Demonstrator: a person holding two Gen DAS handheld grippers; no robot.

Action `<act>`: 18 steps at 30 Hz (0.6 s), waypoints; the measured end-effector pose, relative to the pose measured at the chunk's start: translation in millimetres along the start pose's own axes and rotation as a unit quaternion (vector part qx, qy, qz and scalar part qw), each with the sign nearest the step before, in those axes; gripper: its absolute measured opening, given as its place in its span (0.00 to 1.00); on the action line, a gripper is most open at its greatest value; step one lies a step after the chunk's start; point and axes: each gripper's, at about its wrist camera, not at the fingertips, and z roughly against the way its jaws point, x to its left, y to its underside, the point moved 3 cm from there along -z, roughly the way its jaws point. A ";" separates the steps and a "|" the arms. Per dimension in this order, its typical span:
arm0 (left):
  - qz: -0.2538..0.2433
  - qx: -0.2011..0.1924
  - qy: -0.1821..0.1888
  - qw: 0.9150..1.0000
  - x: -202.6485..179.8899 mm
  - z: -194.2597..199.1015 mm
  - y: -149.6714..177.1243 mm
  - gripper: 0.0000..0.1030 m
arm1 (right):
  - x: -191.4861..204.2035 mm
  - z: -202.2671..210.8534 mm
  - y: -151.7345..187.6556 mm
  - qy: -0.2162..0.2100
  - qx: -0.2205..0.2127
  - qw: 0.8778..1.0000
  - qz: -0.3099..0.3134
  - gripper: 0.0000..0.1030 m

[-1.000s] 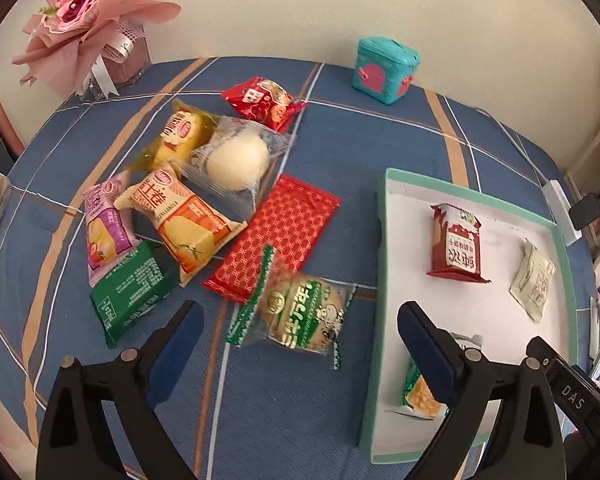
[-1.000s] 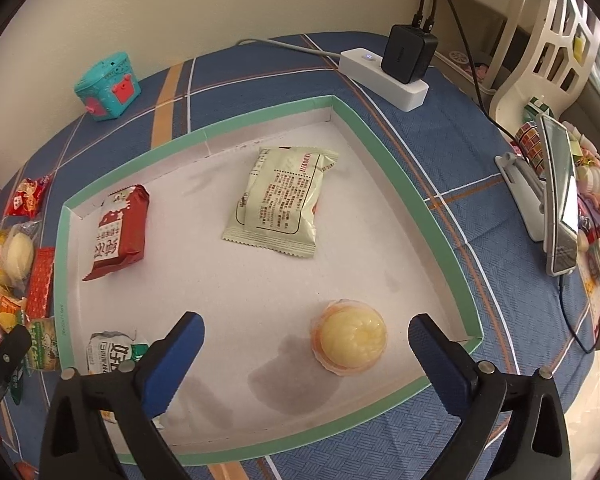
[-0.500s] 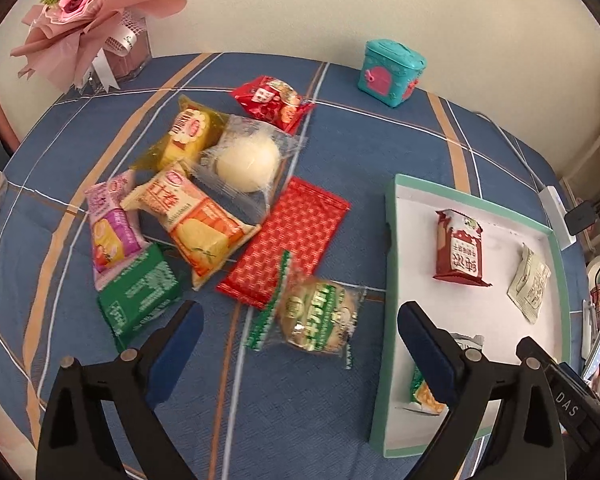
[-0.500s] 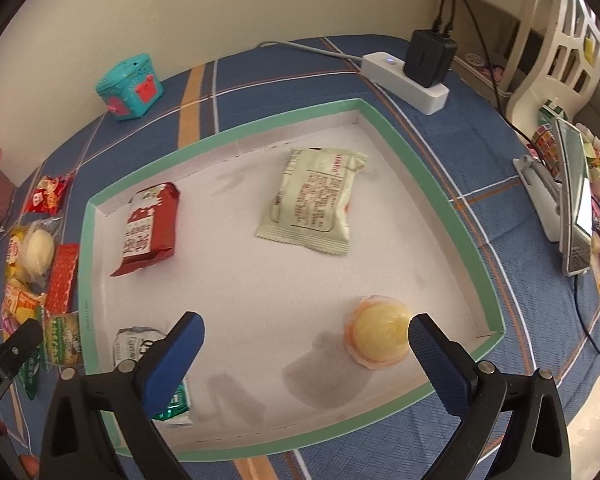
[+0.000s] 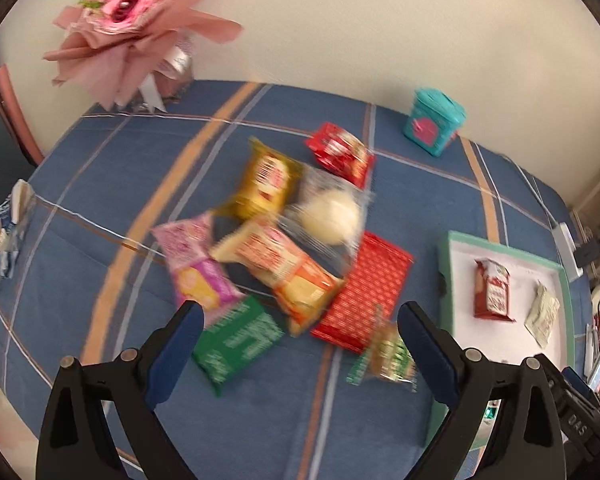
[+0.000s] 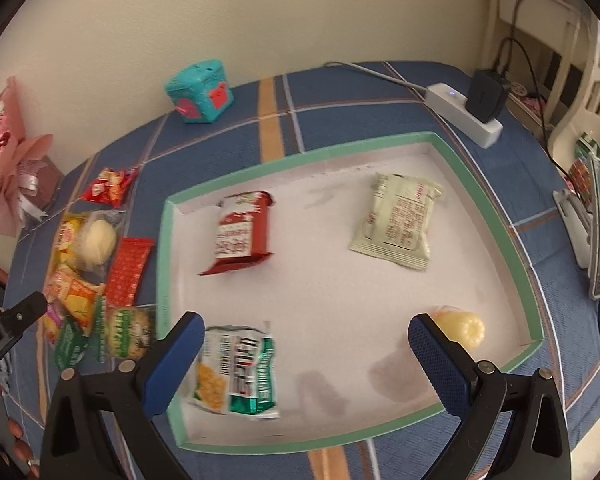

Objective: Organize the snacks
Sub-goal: 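Lift both tools away from the tray toward the remaining snacks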

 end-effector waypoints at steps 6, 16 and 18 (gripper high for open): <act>0.025 -0.016 -0.011 0.999 34.6 9.3 -13.2 0.95 | 48.9 8.3 1.3 -0.061 -0.007 0.998 0.033 1.00; 0.088 -0.002 0.006 0.996 81.6 0.8 -13.9 0.95 | 115.9 -0.7 9.2 -0.114 0.021 0.990 0.074 0.99; 0.092 0.011 0.010 0.996 83.0 -7.2 -11.3 0.95 | 127.4 -6.1 11.0 -0.118 0.030 0.989 0.082 0.98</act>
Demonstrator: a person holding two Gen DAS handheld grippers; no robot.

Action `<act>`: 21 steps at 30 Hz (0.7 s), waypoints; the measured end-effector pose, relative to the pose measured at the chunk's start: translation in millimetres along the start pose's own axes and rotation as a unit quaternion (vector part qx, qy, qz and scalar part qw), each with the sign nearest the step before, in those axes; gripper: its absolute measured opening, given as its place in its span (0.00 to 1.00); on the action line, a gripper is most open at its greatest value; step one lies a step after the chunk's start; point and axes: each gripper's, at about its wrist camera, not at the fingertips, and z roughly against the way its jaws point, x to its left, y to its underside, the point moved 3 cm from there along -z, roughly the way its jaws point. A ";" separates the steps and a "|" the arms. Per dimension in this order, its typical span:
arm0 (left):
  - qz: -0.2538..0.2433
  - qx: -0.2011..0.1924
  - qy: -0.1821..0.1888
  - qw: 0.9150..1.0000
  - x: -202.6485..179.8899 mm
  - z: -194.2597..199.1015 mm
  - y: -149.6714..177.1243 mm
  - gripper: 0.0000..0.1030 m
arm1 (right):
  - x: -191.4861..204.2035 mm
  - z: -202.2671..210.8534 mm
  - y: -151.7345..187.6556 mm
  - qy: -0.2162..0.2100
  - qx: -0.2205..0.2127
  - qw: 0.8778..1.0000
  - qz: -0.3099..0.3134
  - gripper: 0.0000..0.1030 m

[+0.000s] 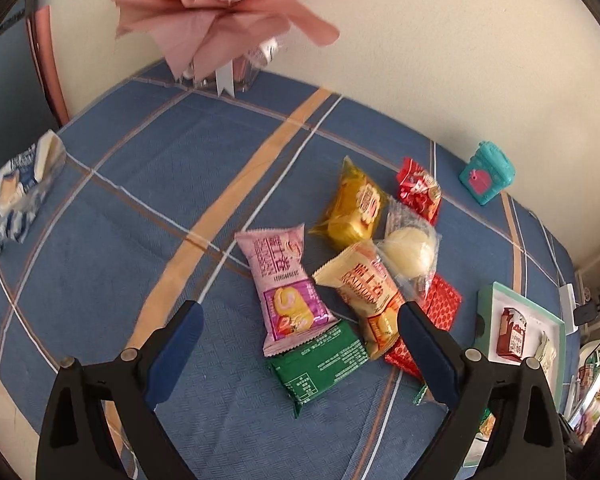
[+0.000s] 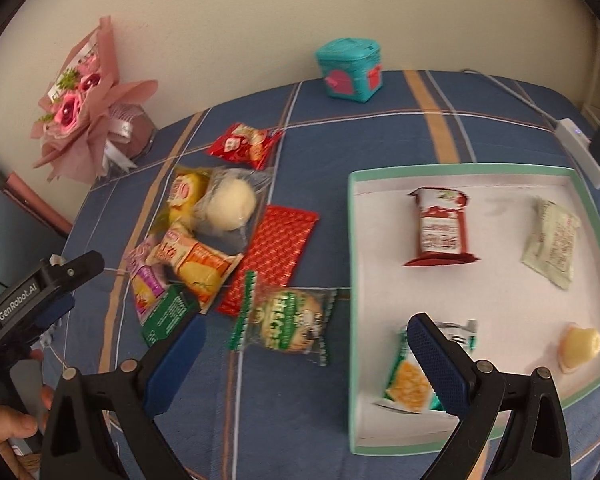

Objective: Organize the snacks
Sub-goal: 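Lift both tools away from the tray toward the remaining snacks, then grasp green-white milk cracker pack with right tool while left tool grasps dark green pack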

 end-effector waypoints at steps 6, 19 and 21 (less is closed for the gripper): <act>0.003 0.061 0.012 0.998 -8.6 -35.2 15.1 0.95 | 15.1 -28.0 1.0 0.001 0.037 0.999 0.006 0.89; 0.067 0.125 0.018 0.990 -4.9 -82.7 38.9 0.93 | 16.8 -66.6 0.2 0.012 0.077 0.997 -0.002 0.75; 0.065 0.122 0.010 0.990 -6.7 -82.5 39.0 0.89 | 18.4 -69.4 1.0 0.009 0.083 0.997 -0.005 0.73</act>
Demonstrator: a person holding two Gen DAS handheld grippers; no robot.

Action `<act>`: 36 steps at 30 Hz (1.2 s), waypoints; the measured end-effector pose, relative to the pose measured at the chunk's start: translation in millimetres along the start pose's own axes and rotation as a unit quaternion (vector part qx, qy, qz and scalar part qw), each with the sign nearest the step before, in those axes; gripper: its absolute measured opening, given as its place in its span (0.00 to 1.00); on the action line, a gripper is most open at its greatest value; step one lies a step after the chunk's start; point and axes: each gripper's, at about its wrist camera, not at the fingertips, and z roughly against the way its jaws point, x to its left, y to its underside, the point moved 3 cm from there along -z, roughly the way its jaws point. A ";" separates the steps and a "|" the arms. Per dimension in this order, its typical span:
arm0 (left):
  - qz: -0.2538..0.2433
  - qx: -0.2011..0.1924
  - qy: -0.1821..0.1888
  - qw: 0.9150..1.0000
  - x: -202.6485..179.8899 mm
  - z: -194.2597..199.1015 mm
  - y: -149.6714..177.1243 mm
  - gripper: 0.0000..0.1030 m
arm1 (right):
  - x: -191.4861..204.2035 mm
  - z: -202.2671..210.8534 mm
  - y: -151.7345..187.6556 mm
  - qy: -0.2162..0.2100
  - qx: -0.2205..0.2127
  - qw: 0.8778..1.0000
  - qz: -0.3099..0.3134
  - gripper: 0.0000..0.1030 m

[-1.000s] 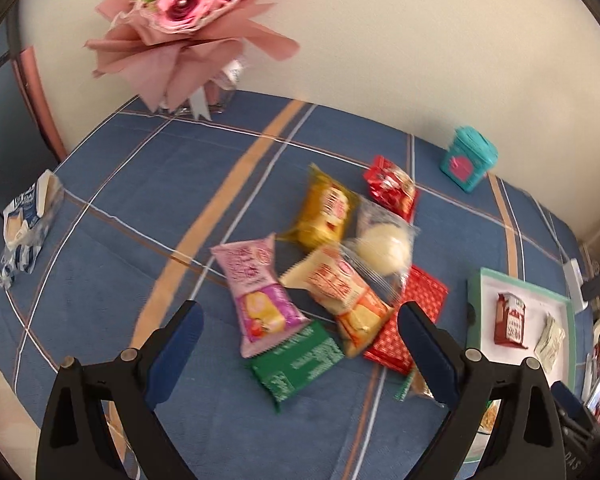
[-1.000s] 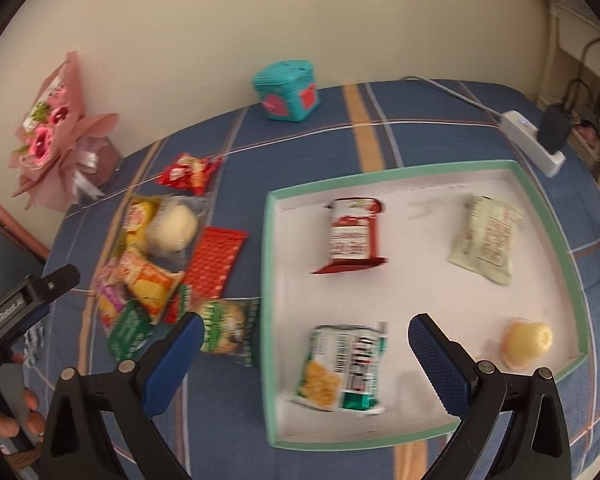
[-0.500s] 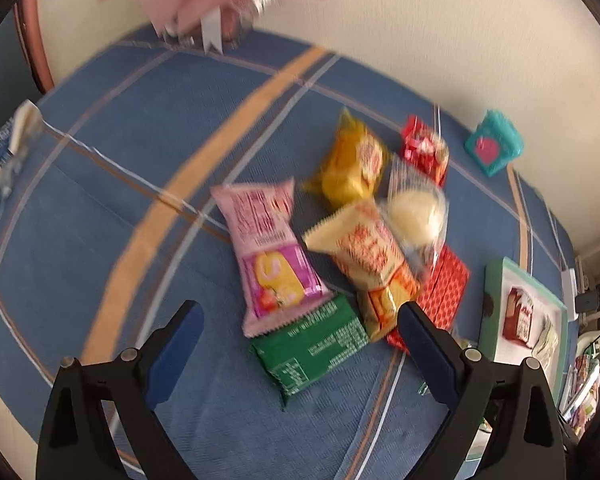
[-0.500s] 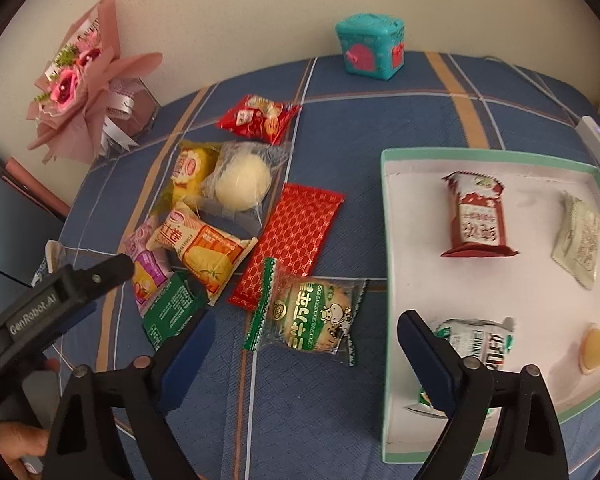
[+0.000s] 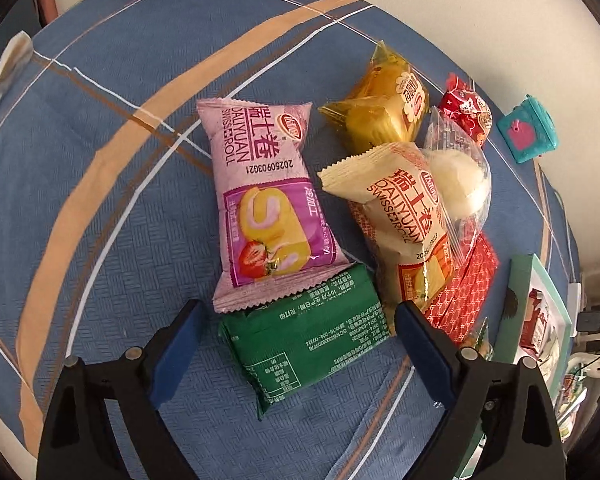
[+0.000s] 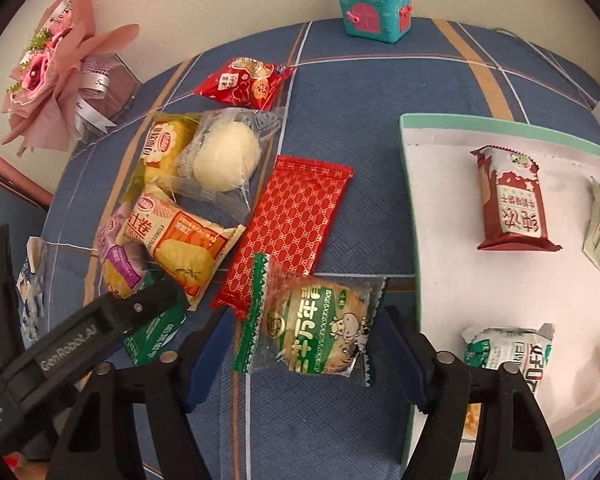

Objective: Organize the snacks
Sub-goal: 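Grasp green-white milk cracker pack with right tool while left tool grasps dark green pack, then carry cracker pack into the tray with right tool while left tool carries green pack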

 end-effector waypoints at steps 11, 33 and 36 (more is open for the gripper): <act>0.010 -0.009 -0.001 1.000 2.9 11.1 1.1 0.71 | -1.1 -12.0 -0.1 0.013 0.006 1.000 0.001 0.64; 0.031 -0.058 0.036 0.997 7.4 79.7 18.8 0.70 | 0.9 44.9 -2.1 -0.001 -0.039 0.999 0.000 0.54; 0.023 -0.078 0.032 0.996 1.7 93.9 17.1 0.70 | 2.1 56.0 -7.6 -0.001 -0.049 0.999 -0.006 0.54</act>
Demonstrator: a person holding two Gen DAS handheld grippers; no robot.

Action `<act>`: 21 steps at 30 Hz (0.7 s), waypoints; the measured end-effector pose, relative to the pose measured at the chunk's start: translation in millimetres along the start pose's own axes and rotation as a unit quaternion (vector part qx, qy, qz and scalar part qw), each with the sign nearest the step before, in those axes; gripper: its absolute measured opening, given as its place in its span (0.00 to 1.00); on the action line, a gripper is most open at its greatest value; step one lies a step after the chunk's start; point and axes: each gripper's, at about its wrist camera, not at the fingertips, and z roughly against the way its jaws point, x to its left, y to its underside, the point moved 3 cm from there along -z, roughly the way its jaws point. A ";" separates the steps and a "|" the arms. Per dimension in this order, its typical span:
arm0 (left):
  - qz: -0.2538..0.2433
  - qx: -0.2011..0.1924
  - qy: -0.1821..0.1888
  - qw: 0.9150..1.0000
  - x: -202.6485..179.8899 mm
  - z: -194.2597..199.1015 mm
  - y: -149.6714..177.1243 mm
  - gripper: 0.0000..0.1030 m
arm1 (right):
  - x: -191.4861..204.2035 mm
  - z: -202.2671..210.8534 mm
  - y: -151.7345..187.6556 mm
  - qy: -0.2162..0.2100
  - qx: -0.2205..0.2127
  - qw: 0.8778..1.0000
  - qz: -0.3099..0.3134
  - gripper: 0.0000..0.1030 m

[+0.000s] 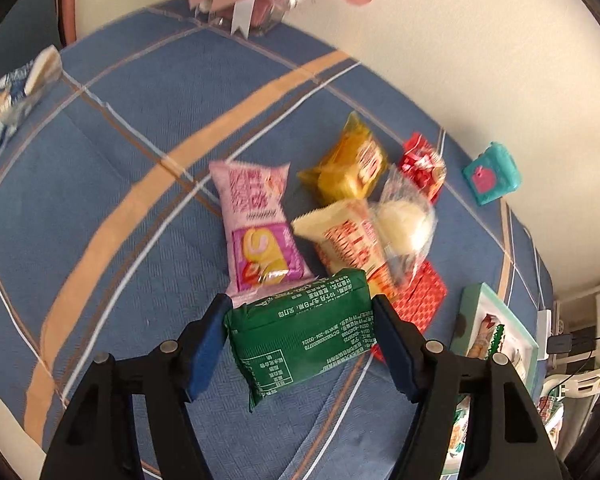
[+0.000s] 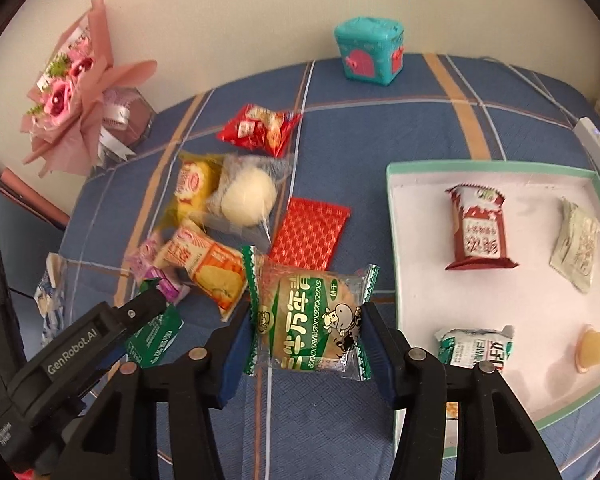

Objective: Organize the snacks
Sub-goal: 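Carry cracker pack into the tray with right tool while left tool carries green pack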

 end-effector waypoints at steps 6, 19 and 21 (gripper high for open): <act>-0.015 -0.015 -0.007 1.000 -13.3 10.6 1.8 0.70 | -2.9 4.4 -14.1 0.024 -0.002 1.000 -0.002 0.54; -0.085 -0.022 -0.032 0.996 -80.7 -10.5 1.3 0.70 | -39.4 14.4 -39.1 0.044 -0.031 0.998 -0.029 0.54; -0.103 -0.022 -0.030 0.994 -96.7 -12.2 4.4 0.70 | -53.6 19.7 -42.5 0.049 -0.037 0.997 -0.041 0.55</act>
